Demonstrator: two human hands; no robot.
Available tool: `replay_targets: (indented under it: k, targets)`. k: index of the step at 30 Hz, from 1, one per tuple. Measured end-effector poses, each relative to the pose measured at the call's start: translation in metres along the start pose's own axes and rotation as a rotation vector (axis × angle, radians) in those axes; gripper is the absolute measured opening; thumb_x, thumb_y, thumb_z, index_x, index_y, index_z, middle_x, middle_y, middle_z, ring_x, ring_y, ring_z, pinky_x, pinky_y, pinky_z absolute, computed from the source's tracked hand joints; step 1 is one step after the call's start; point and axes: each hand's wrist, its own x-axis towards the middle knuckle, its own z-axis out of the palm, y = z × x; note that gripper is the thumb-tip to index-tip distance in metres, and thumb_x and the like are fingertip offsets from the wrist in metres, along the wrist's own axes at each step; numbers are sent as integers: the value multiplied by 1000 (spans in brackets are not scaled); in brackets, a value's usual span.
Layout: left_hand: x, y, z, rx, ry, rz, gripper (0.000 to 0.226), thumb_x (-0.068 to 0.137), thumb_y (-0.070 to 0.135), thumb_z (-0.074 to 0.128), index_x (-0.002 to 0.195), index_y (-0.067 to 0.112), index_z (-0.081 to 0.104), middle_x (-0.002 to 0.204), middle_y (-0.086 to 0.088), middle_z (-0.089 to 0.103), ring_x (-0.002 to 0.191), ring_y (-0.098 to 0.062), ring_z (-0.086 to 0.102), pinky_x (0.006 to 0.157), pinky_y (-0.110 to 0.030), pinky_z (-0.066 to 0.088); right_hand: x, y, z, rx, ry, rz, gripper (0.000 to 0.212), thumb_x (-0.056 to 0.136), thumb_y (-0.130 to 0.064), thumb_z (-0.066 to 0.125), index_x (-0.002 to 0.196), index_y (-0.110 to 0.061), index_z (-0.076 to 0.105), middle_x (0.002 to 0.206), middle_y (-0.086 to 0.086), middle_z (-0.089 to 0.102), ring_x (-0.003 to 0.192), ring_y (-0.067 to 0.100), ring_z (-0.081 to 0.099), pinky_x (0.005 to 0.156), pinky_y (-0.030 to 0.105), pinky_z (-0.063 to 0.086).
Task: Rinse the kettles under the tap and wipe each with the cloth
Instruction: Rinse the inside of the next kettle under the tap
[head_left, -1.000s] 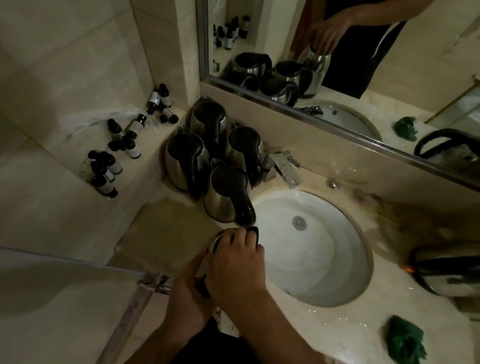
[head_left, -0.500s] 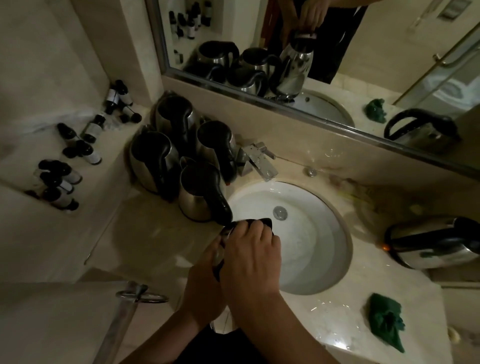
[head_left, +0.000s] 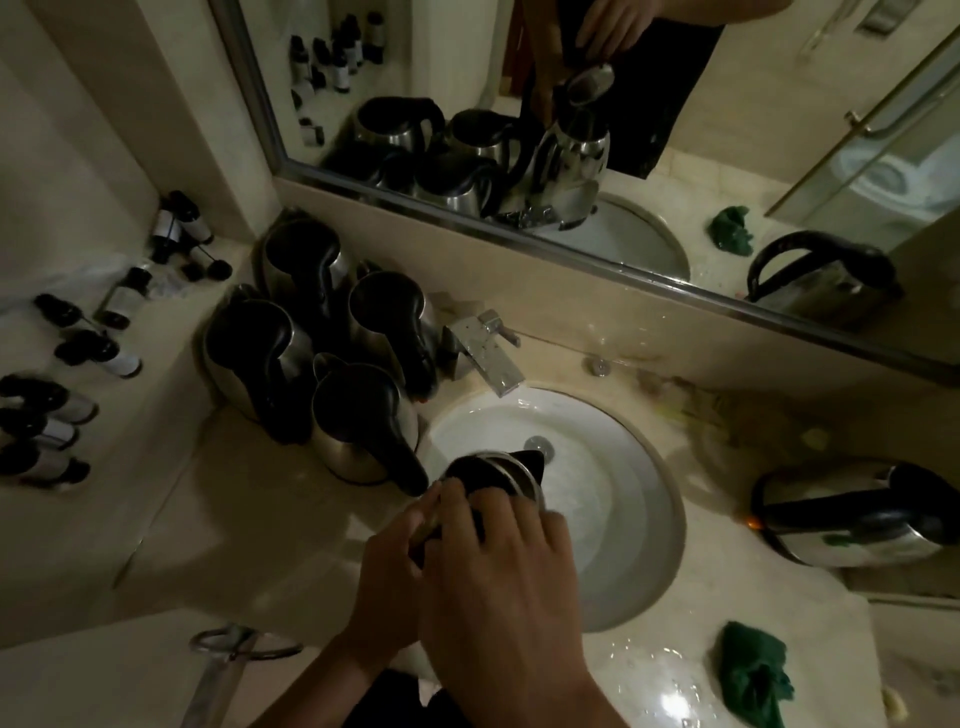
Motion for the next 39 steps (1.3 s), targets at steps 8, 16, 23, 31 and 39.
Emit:
replay_targets:
  k: [8, 16, 23, 31, 39]
  targets:
    - [42, 24, 11, -451, 45, -219, 74, 55, 18, 75, 129, 20, 67, 87, -6, 76, 76, -28, 71, 67, -42, 60, 162, 108, 28, 577, -117, 415, 30, 100, -16, 50, 124, -10, 67, 117, 11, 69, 106, 31, 64, 92, 42, 53]
    - [69, 25, 43, -578, 101, -325, 84, 63, -21, 78, 130, 27, 65, 74, -1, 74, 61, -8, 62, 57, -26, 52, 272, 149, 137, 585, -428, 488, 23, 101, -12, 54, 120, -1, 61, 120, 22, 69, 118, 41, 64, 78, 31, 42]
    - [77, 26, 68, -600, 241, -330, 79, 65, 3, 87, 117, 59, 65, 82, -8, 75, 64, -15, 60, 55, -32, 54, 297, 173, 165, 622, -359, 420, 14, 97, -5, 62, 103, 0, 73, 108, 22, 74, 105, 37, 70, 73, 27, 40]
    - [94, 25, 86, -659, 264, -356, 72, 81, -6, 78, 135, 39, 61, 86, -13, 74, 65, -17, 61, 57, -30, 51, 241, 189, 172, 936, -322, 672, 45, 109, -15, 44, 153, -4, 43, 144, 21, 59, 127, 40, 59, 93, 35, 47]
    - [120, 32, 92, -511, 266, -286, 49, 85, -6, 73, 115, 33, 70, 83, 0, 75, 70, -5, 70, 58, -24, 58, 154, 206, 244, 1289, -420, 671, 35, 100, -58, 48, 124, -40, 67, 133, 2, 69, 129, 33, 63, 109, 51, 52]
